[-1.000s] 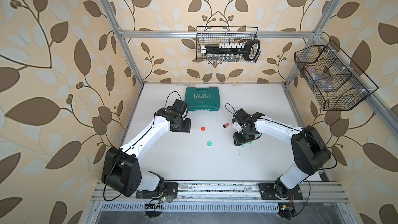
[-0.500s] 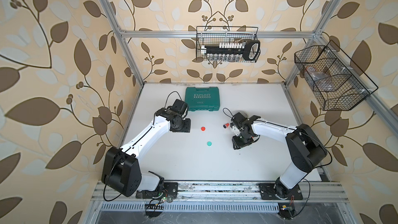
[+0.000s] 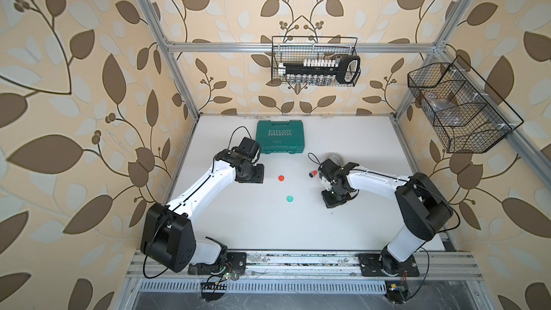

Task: Close the stamp cap
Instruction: Pick up the stamp from the center of the board.

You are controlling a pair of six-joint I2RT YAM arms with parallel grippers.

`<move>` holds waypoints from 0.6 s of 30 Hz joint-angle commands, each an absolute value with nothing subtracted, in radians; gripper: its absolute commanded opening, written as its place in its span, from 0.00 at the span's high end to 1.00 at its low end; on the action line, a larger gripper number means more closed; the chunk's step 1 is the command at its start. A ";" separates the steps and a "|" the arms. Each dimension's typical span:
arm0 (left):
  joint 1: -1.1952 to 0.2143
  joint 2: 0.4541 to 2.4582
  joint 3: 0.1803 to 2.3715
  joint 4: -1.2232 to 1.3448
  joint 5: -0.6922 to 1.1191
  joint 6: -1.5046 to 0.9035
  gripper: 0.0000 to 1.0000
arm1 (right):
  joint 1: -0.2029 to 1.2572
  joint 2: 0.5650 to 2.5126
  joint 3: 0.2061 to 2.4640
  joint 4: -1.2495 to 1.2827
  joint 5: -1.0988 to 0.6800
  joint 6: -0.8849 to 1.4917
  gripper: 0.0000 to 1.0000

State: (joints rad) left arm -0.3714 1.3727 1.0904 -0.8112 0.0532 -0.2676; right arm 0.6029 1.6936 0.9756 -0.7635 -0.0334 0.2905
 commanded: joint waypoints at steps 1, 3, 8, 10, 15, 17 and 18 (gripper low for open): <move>-0.363 1.368 1.095 -0.819 0.071 -0.262 0.46 | 0.616 1.682 0.946 -0.772 -0.022 0.310 0.75; -0.362 1.368 1.095 -0.819 0.072 -0.265 0.46 | 0.620 1.678 0.945 -0.777 -0.020 0.316 0.74; -0.362 1.369 1.094 -0.819 0.073 -0.266 0.47 | 0.630 1.664 0.942 -0.787 -0.011 0.322 0.72; -0.362 1.370 1.094 -0.818 0.074 -0.266 0.46 | 0.631 1.657 0.938 -0.784 -0.009 0.324 0.73; -0.362 1.375 1.095 -0.819 0.075 -0.266 0.46 | 0.635 1.652 0.936 -0.787 -0.002 0.326 0.68; -0.362 1.375 1.094 -0.818 0.075 -0.265 0.46 | 0.635 1.652 0.936 -0.784 -0.004 0.327 0.70; -0.362 1.376 1.094 -0.818 0.075 -0.267 0.46 | 0.636 1.652 0.936 -0.782 -0.003 0.325 0.72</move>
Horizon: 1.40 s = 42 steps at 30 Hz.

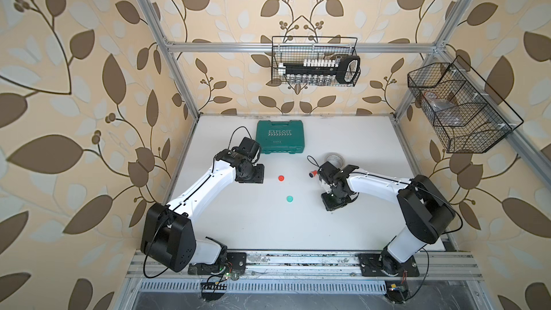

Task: Close the stamp cap
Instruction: Pick up the stamp from the center of the board.

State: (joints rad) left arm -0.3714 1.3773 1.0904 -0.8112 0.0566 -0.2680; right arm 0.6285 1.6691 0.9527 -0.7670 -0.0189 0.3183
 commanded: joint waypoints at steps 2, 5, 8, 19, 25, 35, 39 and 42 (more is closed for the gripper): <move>-0.362 1.379 1.095 -0.819 0.074 -0.266 0.46 | 0.637 1.652 0.933 -0.775 -0.004 0.324 0.73; -0.362 1.379 1.094 -0.819 0.075 -0.267 0.46 | 0.639 1.655 0.933 -0.772 -0.007 0.322 0.77; -0.362 1.382 1.094 -0.818 0.080 -0.267 0.46 | 0.638 1.655 0.932 -0.769 -0.006 0.321 0.81; -0.367 1.328 1.060 -0.733 0.282 -0.293 0.46 | 0.645 1.529 0.942 -0.747 -0.021 0.268 0.86; -0.431 1.290 1.109 -0.758 0.391 -0.407 0.45 | 0.654 1.369 0.938 -0.692 -0.113 0.143 0.88; -0.696 1.291 1.286 -0.769 0.424 -0.626 0.43 | 0.665 1.099 0.847 -0.495 -0.327 -0.078 0.95; -0.782 1.314 1.356 -0.778 0.397 -0.671 0.43 | 0.676 1.045 0.826 -0.470 -0.376 -0.161 0.94; -0.836 1.326 1.389 -0.781 0.360 -0.697 0.43 | 0.680 1.006 0.809 -0.457 -0.416 -0.219 0.96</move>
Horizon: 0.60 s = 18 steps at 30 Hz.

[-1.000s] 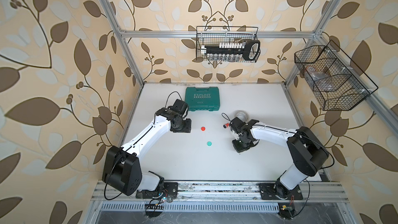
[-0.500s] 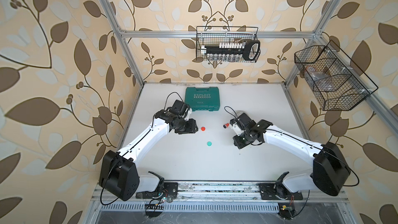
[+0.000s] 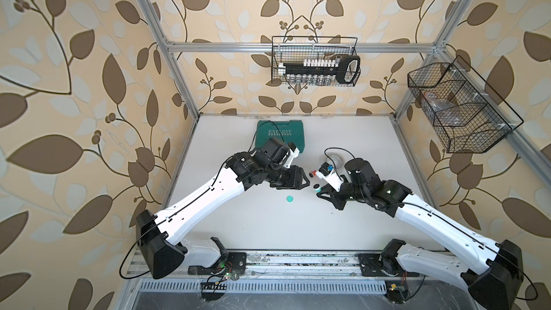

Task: Close the stamp cap
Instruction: Pick up the stamp from the center of the board.

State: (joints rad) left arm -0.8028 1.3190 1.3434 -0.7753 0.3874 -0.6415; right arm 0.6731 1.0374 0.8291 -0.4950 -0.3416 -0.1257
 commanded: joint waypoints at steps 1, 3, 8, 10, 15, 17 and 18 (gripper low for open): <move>-0.853 1.332 1.400 -0.782 0.345 -0.701 0.43 | 0.681 0.993 0.806 -0.453 -0.424 -0.231 0.96; -0.874 1.347 1.415 -0.799 0.321 -0.710 0.44 | 0.681 0.969 0.798 -0.444 -0.429 -0.245 0.98; -0.915 1.368 1.415 -0.798 0.293 -0.749 0.44 | 0.681 0.906 0.768 -0.399 -0.443 -0.258 1.00; -0.936 1.383 1.420 -0.790 0.293 -0.761 0.45 | 0.681 0.894 0.759 -0.393 -0.448 -0.261 1.00; -0.969 1.416 1.435 -0.778 0.290 -0.778 0.46 | 0.682 0.900 0.762 -0.414 -0.446 -0.268 1.00; -0.974 1.422 1.433 -0.770 0.292 -0.788 0.46 | 0.683 0.898 0.762 -0.413 -0.446 -0.268 1.00; -0.976 1.425 1.433 -0.768 0.293 -0.791 0.47 | 0.684 0.896 0.763 -0.414 -0.446 -0.267 1.00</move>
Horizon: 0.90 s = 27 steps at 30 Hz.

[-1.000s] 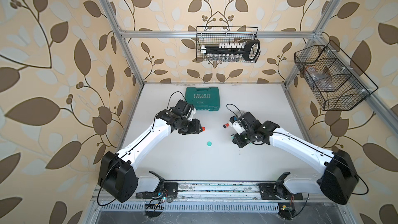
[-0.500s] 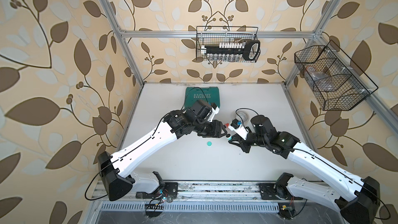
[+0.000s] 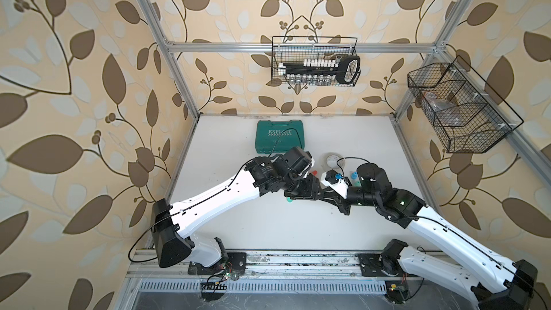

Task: Close the stamp cap
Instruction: Pick up the stamp from the center of the board.

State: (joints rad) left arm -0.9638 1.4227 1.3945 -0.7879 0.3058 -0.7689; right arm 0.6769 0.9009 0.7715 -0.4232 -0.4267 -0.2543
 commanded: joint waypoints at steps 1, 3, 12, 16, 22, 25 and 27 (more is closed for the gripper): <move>-0.977 1.428 1.433 -0.766 0.294 -0.796 0.47 | 0.684 0.894 0.762 -0.413 -0.448 -0.269 1.00; -0.979 1.431 1.428 -0.759 0.298 -0.805 0.48 | 0.686 0.893 0.762 -0.413 -0.448 -0.272 1.00; -0.979 1.425 1.427 -0.739 0.282 -0.824 0.57 | 0.690 0.893 0.763 -0.425 -0.458 -0.295 1.00; -0.979 1.431 1.426 -0.736 0.284 -0.832 0.58 | 0.692 0.888 0.761 -0.423 -0.461 -0.296 1.00; -0.980 1.434 1.418 -0.721 0.302 -0.837 0.64 | 0.696 0.891 0.763 -0.424 -0.459 -0.299 1.00; -0.980 1.434 1.417 -0.716 0.306 -0.836 0.71 | 0.696 0.892 0.767 -0.424 -0.456 -0.301 1.00; -0.980 1.434 1.417 -0.719 0.306 -0.833 0.73 | 0.698 0.891 0.769 -0.426 -0.447 -0.301 1.00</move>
